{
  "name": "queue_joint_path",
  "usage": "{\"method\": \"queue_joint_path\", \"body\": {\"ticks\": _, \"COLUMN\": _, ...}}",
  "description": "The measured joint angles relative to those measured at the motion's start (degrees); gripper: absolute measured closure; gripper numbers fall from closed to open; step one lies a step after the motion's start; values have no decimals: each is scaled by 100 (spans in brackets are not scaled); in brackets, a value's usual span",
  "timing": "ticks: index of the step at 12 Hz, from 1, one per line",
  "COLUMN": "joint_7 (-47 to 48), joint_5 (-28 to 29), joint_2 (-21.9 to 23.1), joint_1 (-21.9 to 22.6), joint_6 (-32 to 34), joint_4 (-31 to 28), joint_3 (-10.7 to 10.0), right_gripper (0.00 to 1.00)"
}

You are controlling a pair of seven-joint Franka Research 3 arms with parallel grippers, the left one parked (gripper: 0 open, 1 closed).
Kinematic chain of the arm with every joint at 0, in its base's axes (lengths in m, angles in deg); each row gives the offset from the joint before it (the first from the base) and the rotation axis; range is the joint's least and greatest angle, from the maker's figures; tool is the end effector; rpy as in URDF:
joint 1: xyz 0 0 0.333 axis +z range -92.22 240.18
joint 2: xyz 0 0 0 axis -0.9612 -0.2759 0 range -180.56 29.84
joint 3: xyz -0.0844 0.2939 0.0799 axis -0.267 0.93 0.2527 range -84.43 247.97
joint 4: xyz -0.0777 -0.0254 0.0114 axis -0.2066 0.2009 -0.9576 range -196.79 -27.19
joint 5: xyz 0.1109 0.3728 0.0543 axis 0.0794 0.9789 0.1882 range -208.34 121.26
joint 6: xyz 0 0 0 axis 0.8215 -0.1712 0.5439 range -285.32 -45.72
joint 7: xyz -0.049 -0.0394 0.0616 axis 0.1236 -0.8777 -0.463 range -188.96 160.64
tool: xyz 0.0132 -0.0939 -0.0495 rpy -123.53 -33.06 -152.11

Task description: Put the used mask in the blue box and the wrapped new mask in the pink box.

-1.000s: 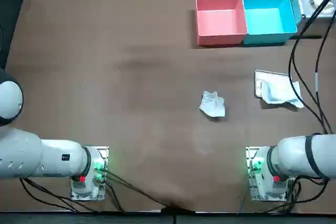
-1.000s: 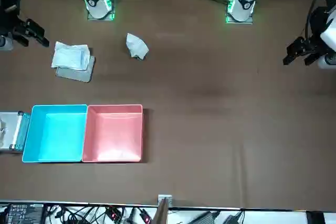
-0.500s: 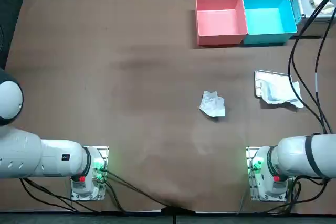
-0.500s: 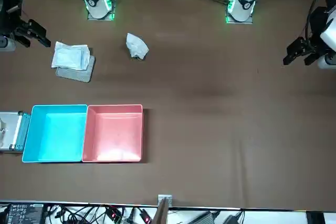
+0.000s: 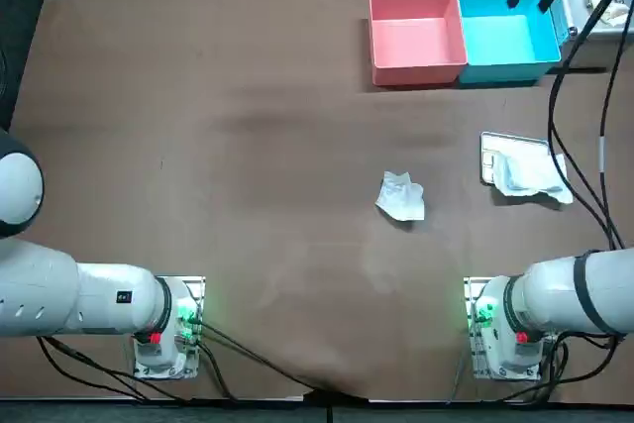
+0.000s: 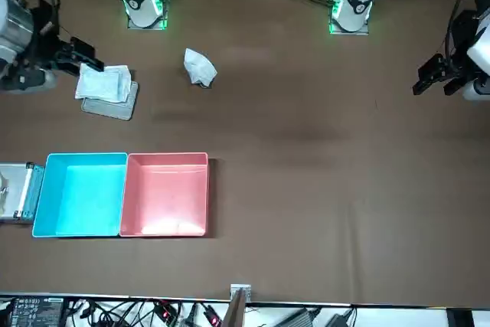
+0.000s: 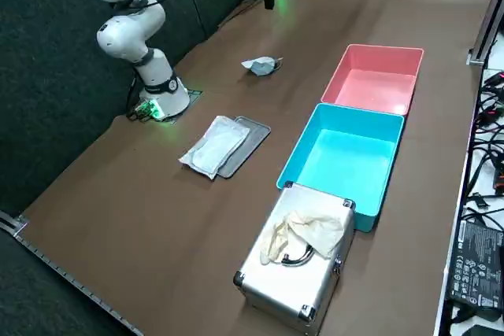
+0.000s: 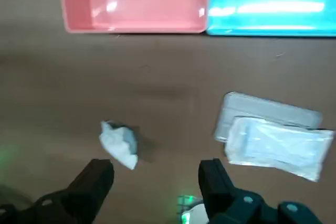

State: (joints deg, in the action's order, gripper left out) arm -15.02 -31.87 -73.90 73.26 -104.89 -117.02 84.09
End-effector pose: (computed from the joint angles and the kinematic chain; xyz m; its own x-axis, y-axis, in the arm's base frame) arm 0.5302 0.0382 0.5802 0.9816 0.0616 -0.1807 0.0240 -0.9788 -0.2032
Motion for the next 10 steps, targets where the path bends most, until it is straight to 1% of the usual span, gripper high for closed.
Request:
{"method": "queue_joint_path", "body": {"ticks": 3, "joint_7": -32, "joint_5": 217, "joint_2": -61, "joint_1": 349, "joint_6": -66, "joint_4": -297, "joint_3": 10, "right_gripper": 0}}
{"method": "queue_joint_path", "body": {"ticks": 7, "joint_7": -33, "joint_5": 241, "joint_2": -41, "joint_1": 1167, "joint_6": -662, "joint_4": -969, "joint_3": 44, "right_gripper": 0}}
{"method": "queue_joint_path", "body": {"ticks": 10, "joint_7": -33, "joint_5": 284, "joint_2": -33, "joint_1": 1577, "joint_6": -1007, "joint_4": -1479, "joint_3": 52, "right_gripper": 0}}
